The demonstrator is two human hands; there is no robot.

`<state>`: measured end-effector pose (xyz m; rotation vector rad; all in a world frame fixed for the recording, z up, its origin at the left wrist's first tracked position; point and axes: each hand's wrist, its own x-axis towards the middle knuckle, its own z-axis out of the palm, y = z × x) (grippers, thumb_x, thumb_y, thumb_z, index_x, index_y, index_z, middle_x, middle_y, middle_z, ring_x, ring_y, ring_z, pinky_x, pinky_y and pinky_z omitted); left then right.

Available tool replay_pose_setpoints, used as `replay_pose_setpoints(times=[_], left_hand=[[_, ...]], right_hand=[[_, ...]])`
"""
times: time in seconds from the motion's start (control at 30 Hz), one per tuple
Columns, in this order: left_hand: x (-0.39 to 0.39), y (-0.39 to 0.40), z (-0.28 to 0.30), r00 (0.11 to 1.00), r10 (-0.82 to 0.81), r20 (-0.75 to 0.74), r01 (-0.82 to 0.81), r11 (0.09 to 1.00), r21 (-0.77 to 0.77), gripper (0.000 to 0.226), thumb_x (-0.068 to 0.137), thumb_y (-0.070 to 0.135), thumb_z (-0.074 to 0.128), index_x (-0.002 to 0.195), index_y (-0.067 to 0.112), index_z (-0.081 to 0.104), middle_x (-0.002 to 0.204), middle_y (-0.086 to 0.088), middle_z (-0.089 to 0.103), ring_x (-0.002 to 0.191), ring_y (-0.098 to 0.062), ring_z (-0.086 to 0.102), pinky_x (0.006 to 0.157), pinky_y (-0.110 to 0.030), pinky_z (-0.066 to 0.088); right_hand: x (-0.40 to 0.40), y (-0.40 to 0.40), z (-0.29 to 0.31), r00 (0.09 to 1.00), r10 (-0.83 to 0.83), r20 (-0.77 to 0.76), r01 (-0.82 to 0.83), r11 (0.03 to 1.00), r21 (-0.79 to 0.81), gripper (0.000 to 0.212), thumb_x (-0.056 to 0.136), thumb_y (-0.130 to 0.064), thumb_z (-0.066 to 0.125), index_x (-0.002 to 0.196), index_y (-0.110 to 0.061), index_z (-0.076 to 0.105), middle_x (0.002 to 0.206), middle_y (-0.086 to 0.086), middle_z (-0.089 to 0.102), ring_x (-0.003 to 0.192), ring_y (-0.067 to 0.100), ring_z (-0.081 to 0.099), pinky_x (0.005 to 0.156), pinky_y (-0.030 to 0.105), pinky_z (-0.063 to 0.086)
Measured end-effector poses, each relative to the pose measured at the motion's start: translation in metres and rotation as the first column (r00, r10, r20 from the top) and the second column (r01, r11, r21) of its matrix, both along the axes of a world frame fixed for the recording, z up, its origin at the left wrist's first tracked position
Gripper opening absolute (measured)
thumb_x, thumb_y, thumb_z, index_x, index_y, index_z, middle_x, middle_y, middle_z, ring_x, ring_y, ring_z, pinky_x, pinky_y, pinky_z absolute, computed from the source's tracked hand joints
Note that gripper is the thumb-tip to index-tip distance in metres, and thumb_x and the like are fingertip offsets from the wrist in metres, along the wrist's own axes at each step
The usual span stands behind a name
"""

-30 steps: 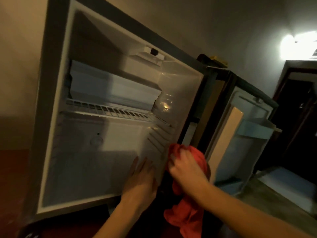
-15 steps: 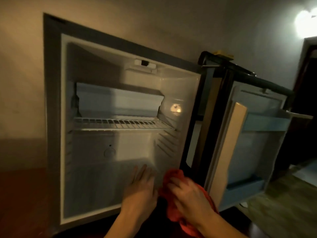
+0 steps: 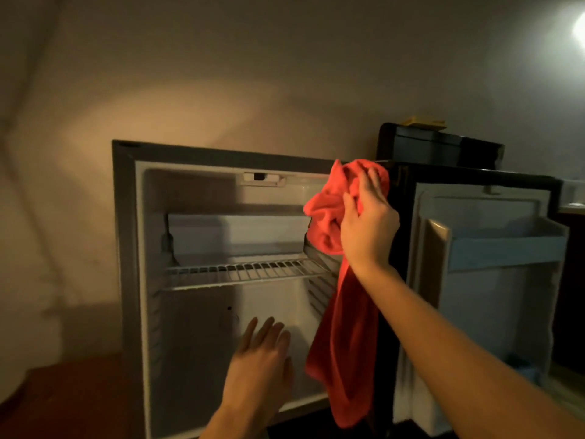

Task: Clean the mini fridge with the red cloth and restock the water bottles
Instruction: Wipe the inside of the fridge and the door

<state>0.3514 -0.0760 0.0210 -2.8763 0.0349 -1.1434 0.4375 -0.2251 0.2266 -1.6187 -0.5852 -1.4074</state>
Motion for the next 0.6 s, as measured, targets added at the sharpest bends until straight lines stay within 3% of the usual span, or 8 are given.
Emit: replay_pose_setpoints(times=[0.13,0.3,0.47,0.6], left_hand=[[-0.002,0.003,-0.004,1.000,-0.001,0.012,0.001,1.000,0.002,0.049,0.050,0.033,0.077,0.098,0.021,0.073,0.108,0.003,0.071,0.110,-0.017,0.066,0.109,-0.037,0.027],[0.002,0.000,-0.016,1.000,-0.007,0.015,0.006,1.000,0.024,0.042,0.052,0.033,0.076,0.092,0.020,0.074,0.104,0.002,0.071,0.110,-0.018,0.066,0.111,-0.036,0.027],[0.006,-0.006,-0.017,1.000,0.002,-0.013,-0.001,0.999,0.040,0.041,0.061,0.030,0.069,0.099,0.018,0.072,0.108,0.001,0.071,0.116,-0.019,0.063,0.112,-0.039,0.025],[-0.002,-0.004,-0.020,1.000,0.017,-0.012,-0.016,0.999,0.032,0.040,0.063,0.030,0.066,0.101,0.017,0.072,0.110,0.000,0.070,0.116,-0.021,0.062,0.111,-0.039,0.026]], right_hand=[[0.013,0.012,0.017,0.984,-0.013,-0.180,-0.008,0.993,-0.114,0.057,0.093,-0.004,0.051,0.147,-0.002,0.034,0.157,0.011,0.027,0.140,0.026,0.035,0.109,0.026,0.025],[0.015,0.009,-0.016,0.935,-0.034,-0.353,-0.029,0.985,-0.172,0.064,0.098,-0.015,0.044,0.154,-0.007,0.013,0.162,0.007,0.007,0.141,0.034,0.030,0.107,0.039,0.033],[0.010,0.009,-0.040,0.905,-0.065,-0.420,-0.045,0.968,-0.248,0.087,0.091,-0.023,0.057,0.153,-0.004,0.000,0.162,0.010,-0.004,0.147,0.031,0.014,0.115,0.042,0.028],[0.007,0.007,-0.070,0.865,-0.149,-0.479,-0.029,0.939,-0.344,0.100,0.084,-0.011,0.067,0.153,-0.005,-0.005,0.161,0.011,-0.010,0.144,0.037,0.022,0.110,0.046,0.036]])
